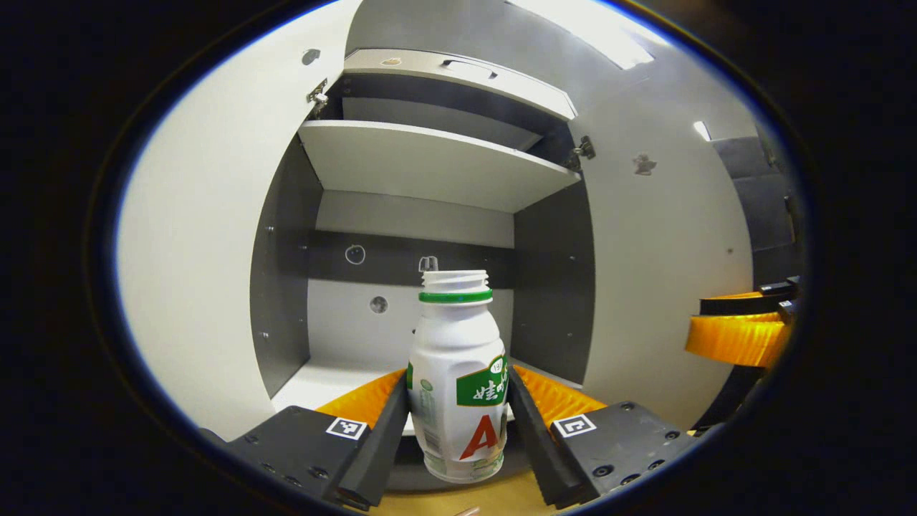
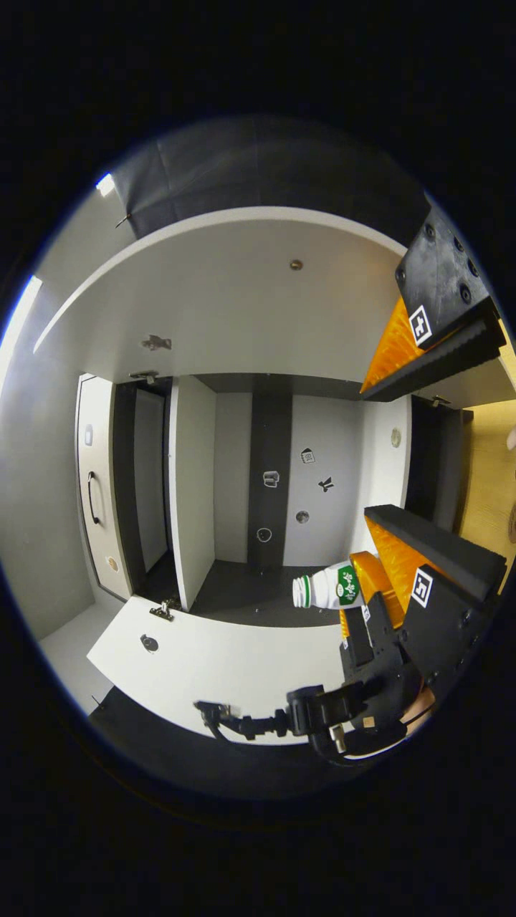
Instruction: Grasp the bottle in the cabinet with the left hand and place it on the coaster, then close the right door with the right hand and the left door with the left hand.
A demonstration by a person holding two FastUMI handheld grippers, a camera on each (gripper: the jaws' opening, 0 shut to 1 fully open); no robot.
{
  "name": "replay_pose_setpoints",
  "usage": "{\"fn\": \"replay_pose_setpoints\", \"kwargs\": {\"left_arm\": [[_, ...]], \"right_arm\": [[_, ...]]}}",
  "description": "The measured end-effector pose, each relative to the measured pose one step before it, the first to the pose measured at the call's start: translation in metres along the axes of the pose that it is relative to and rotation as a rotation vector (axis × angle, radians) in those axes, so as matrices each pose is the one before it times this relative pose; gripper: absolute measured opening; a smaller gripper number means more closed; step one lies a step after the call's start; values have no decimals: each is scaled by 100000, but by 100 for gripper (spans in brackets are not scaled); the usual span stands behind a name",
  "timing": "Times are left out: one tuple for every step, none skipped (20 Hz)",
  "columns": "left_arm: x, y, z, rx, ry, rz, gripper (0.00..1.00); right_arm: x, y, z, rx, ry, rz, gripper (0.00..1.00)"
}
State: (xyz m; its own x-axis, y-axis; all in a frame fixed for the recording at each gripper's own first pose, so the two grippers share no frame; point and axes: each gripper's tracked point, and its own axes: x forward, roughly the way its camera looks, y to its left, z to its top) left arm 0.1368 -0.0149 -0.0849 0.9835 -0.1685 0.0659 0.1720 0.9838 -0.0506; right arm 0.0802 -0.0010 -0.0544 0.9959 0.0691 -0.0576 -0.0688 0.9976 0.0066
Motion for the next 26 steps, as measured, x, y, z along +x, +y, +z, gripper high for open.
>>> {"fn": "replay_pose_setpoints", "kwargs": {"left_arm": [[-1220, -38, -1300, -282, 1560, 201, 80], [-1140, -21, -1451, -296, 1654, 232, 80], [-1055, -355, -1694, -574, 1945, -606, 80], [-878, -571, -1821, -660, 1758, -1481, 80], [-914, -676, -1774, -668, 1279, -1436, 80], [-703, -535, -1761, -559, 1035, -913, 80], [-712, -633, -1871, -717, 1027, -1089, 80], [-512, -797, -1774, -907, 471, -2054, 80], [-336, -1147, -1678, -1317, 377, -3048, 80], [-193, -1131, -1505, -1201, -64, -3210, 80], [-102, -785, -1373, -698, -200, -1811, 80], [7, -404, -1208, -306, -400, -512, 80], [64, -417, -1289, 206, 98, -302, 80], [204, -271, -1102, 807, 28, -120, 80], [90, -148, -1196, 1286, 34, 757, 80], [-10, -114, -999, 1392, -29, 949, 80], [-38, -132, -1099, 890, -12, 463, 80], [15, -134, -940, 314, 144, 473, 80], [-16, -105, -969, 70, 877, 705, 80], [-3, -143, -734, 286, 918, 888, 80], [-39, -141, -433, 603, 186, 1105, 80], [-48, -74, -217, 728, -199, 953, 80], [-62, -26, -387, 575, 48, 532, 80], [57, -51, -369, 439, 89, 251, 80], [58, -85, -511, 441, 650, 502, 80], [-49, 40, -507, 207, 883, 1062, 80]], "right_arm": [[-896, -98, -950, -784, 2132, -1283, 96], [-817, -192, -970, -1814, 1695, -1366, 96], [-829, -278, -776, -2078, 1418, -1564, 96], [-796, -97, -768, -1671, 1091, -953, 96], [-774, -11, -629, -1049, 511, -408, 96], [-565, -50, -527, -529, -132, -515, 96], [-380, -155, -658, -474, -82, -596, 96], [-152, -71, -720, -335, 102, -257, 96], [35, 76, -977, -127, 450, 401, 96], [261, 257, -1283, -107, 1036, 912, 96], [307, 158, -1541, -55, 1937, 460, 96], [308, 275, -1575, 674, 2135, 764, 96], [192, 232, -1240, 1340, 1225, 617, 96], [100, 247, -923, 1782, -336, 1081, 98], [72, 470, -720, 1548, -772, 2007, 98], [239, 254, -1025, 266, 648, 1357, 98], [268, -112, -1223, -824, 1222, 563, 97], [154, -171, -920, -1075, 675, 338, 98], [94, -203, -624, -554, 56, 273, 98], [110, -28, -461, 105, 144, 715, 98], [80, 25, -470, 278, 524, 864, 96], [104, 74, -339, -8, 549, 976, 98], [13, 52, -217, -351, -25, 877, 98], [51, -27, -144, -535, -199, 701, 98], [85, -63, -183, -408, 96, 546, 98], [15, -29, -221, 57, 319, 808, 98]]}}
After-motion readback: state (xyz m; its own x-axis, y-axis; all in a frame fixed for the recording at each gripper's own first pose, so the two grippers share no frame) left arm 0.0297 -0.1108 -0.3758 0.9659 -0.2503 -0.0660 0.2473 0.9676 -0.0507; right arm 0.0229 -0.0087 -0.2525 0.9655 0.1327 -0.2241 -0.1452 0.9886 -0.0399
